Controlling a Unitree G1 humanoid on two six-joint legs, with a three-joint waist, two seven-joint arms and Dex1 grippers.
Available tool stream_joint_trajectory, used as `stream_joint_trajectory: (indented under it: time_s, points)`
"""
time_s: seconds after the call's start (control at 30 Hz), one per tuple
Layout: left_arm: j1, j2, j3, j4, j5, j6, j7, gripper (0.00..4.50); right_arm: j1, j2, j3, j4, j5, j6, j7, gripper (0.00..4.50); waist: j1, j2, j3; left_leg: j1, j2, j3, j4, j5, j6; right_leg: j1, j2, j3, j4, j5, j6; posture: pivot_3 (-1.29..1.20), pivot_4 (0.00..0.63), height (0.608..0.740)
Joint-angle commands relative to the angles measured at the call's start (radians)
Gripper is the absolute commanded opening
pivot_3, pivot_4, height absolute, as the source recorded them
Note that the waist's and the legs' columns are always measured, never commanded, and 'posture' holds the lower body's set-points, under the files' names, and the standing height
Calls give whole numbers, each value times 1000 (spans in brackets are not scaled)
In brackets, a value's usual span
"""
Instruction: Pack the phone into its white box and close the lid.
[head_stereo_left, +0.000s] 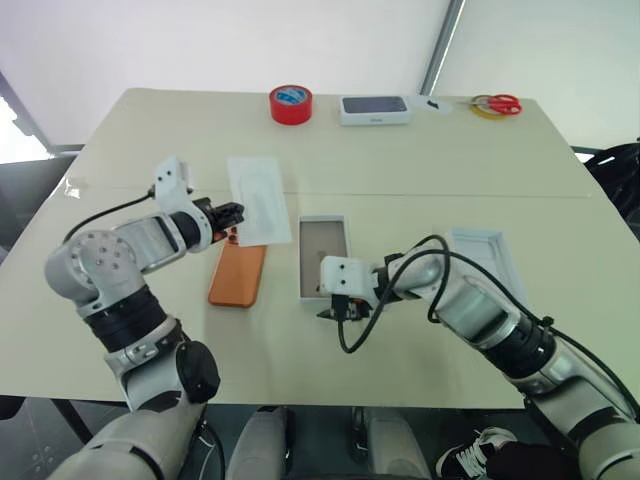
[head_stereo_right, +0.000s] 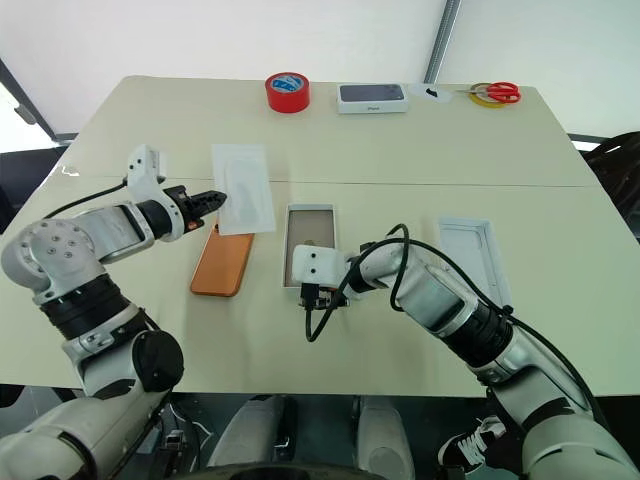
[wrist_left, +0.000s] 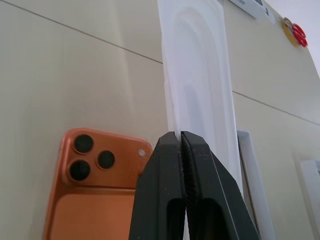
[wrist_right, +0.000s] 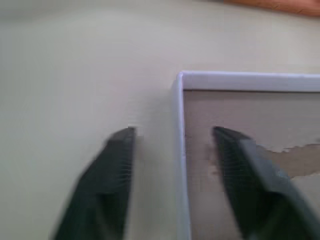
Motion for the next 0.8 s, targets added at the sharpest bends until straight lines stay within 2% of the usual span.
stream_joint_trajectory:
  time_s: [0.03, 0.17, 0.37, 0.8]
  points:
    - [15, -37, -39, -77, -59, 9, 22, 0, 32, -58, -126, -75, 43, -31, 25, 3400, 2, 0, 0, 0, 0, 0, 0, 0, 0, 0, 0, 0, 0, 0, 0, 0, 150, 739]
    - [60, -137, -102, -128, -105, 9, 81, 0, 76, -124, -253, -93, 83, -11, 27, 3400, 2, 0, 0, 0, 0, 0, 0, 0, 0, 1, -1, 0, -1, 0, 0, 0, 150, 739]
    - [134, -235, -163, -166, -156, 9, 193, 0, 103, -180, -318, -81, 72, -12, 15, 3400, -2, -1, 0, 0, 0, 0, -1, 0, 0, 1, 1, 0, -1, 0, 0, 0, 150, 739]
    - [176, -200, -191, -145, -309, 9, 301, 0, 116, -180, -319, -57, 51, -26, -8, 3400, 3, -1, 0, 0, 0, 0, 0, 0, 1, 0, 0, 0, -1, 0, -1, 0, 150, 739]
